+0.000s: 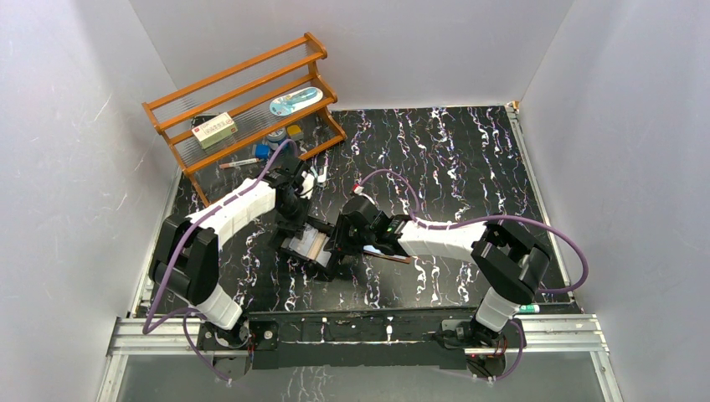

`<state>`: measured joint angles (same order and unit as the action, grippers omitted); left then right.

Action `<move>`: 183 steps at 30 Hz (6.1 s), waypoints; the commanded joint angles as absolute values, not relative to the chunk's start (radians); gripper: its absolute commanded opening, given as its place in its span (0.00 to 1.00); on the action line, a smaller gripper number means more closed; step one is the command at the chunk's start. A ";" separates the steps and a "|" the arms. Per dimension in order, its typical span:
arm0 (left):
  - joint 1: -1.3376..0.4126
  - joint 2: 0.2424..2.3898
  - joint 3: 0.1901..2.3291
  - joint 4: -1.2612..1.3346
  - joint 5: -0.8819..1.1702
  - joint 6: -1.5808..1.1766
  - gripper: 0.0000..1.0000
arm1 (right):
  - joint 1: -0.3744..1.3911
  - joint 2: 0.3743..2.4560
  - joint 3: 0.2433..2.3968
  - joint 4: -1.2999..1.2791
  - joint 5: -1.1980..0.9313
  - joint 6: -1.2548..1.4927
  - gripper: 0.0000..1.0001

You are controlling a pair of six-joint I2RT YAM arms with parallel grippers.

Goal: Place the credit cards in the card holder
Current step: Pick up the credit card from the storage box, then insert the credit card into the card holder.

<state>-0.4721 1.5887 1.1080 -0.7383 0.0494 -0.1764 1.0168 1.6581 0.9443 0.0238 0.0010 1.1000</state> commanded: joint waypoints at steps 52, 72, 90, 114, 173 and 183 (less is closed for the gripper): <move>-0.471 1.175 1.081 -0.254 0.785 -0.787 0.00 | 0.699 1.164 0.556 0.762 -0.434 1.294 0.41; -0.471 1.168 1.050 -0.237 0.820 -0.809 0.00 | 0.667 1.006 0.583 0.518 -0.293 1.235 0.47; -0.471 1.187 0.987 -0.151 0.835 -0.856 0.09 | 0.667 1.088 0.557 0.696 -0.399 1.278 0.02; -0.585 1.632 1.289 -0.522 0.421 -0.509 0.33 | 0.408 1.066 0.545 0.048 -0.294 0.856 0.00; -0.704 1.964 1.359 -0.552 0.374 -0.446 0.08 | 0.369 1.396 0.381 0.459 -0.405 0.918 0.00; -0.702 1.909 1.452 -0.656 0.206 -0.466 0.36 | 0.344 1.363 0.370 0.356 -0.374 0.861 0.00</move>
